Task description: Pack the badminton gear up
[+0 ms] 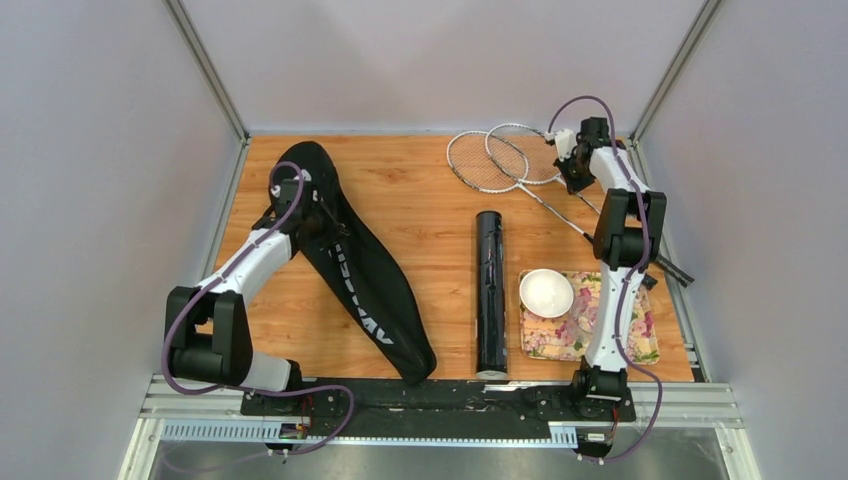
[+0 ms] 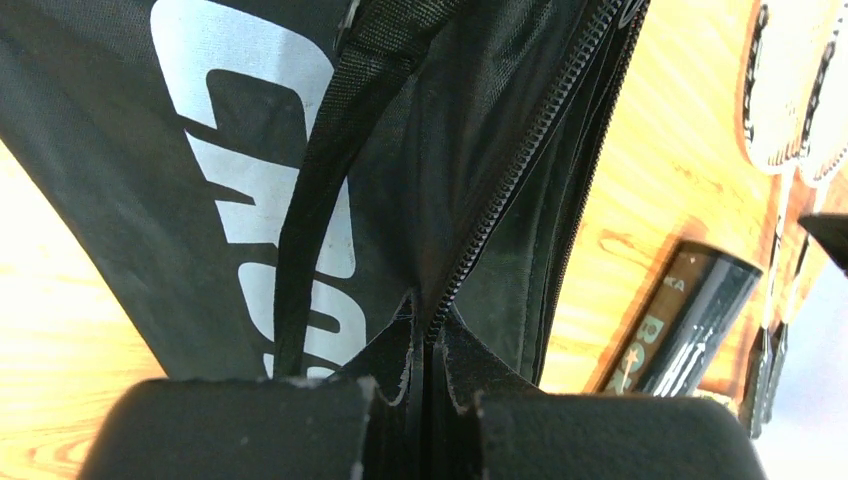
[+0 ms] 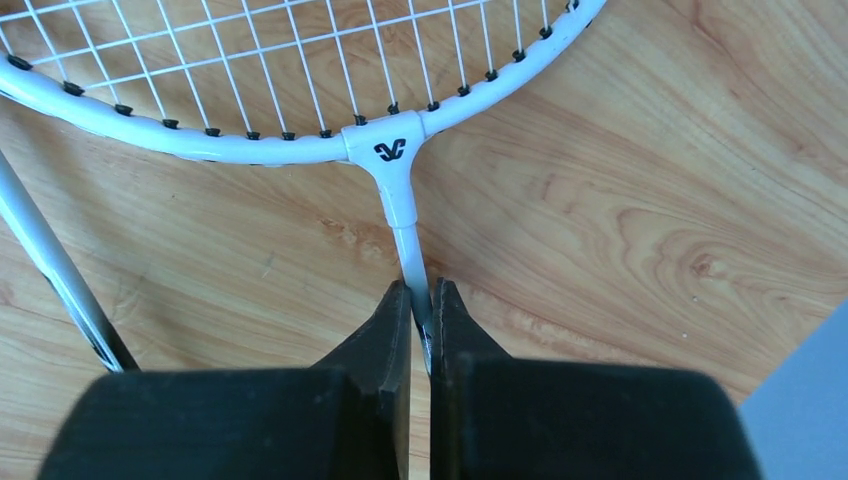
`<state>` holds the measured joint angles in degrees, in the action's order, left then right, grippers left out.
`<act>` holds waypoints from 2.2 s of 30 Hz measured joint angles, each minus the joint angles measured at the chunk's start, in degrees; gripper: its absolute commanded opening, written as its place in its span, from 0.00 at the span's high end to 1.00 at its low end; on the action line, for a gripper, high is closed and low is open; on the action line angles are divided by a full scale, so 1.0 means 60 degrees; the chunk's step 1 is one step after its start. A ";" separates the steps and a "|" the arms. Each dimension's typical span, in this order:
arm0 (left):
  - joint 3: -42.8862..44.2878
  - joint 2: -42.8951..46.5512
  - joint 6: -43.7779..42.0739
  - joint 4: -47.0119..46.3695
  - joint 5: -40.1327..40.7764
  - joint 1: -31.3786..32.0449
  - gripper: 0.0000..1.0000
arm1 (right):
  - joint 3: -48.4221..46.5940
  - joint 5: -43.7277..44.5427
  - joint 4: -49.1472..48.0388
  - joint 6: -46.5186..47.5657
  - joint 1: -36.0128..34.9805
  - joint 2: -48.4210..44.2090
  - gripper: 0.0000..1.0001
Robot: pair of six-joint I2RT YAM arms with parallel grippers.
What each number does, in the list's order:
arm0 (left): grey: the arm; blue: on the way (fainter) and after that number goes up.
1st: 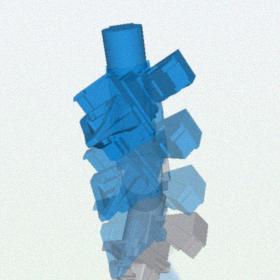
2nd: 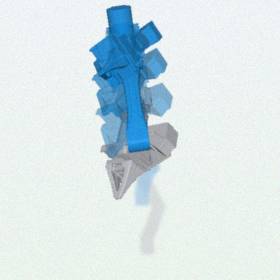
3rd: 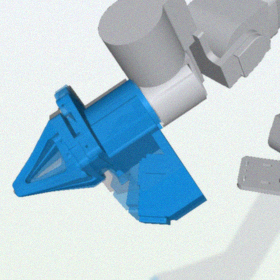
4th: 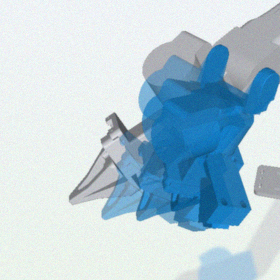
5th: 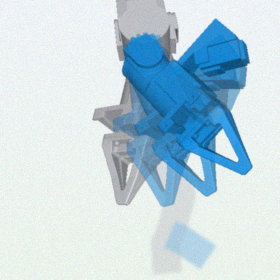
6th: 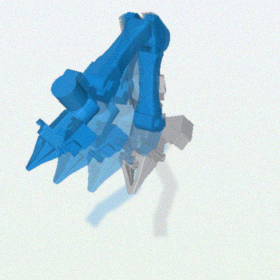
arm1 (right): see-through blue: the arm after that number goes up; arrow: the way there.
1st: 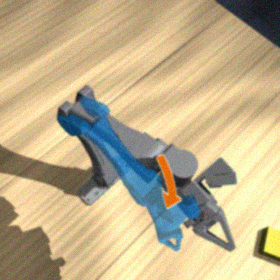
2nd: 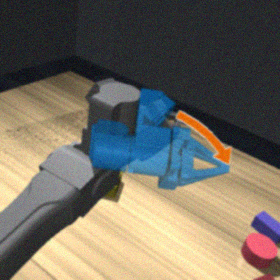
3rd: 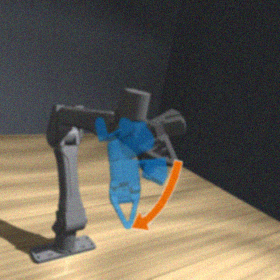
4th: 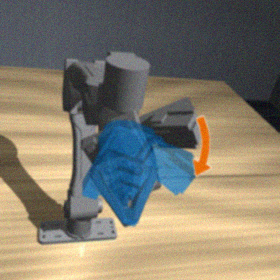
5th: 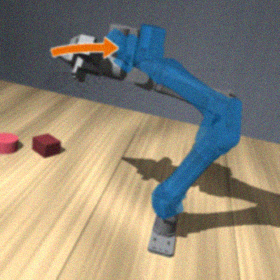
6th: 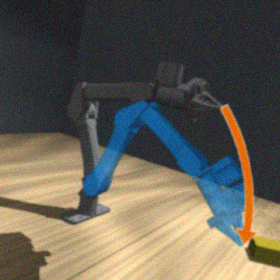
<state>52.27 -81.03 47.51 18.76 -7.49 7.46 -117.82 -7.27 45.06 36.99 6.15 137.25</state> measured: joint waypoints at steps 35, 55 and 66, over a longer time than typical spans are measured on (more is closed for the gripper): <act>-0.0007 -0.0685 0.1501 -0.0393 0.0517 0.0000 1.00 | 0.4288 0.0430 -0.2696 -0.1596 -0.2546 -0.5982 1.00; -0.1566 0.0346 0.1264 -0.3042 0.1078 0.0000 1.00 | 0.3439 -0.5978 0.0149 -0.5603 -0.4007 -0.5905 1.00; -0.1566 0.0637 0.1024 -0.3311 0.1053 0.0000 1.00 | 0.3803 -0.5941 0.1384 -0.5435 -0.5541 -0.6145 1.00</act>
<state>42.87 -77.21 53.65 -1.10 -1.17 7.46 -95.00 -42.92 53.36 4.38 -27.09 100.38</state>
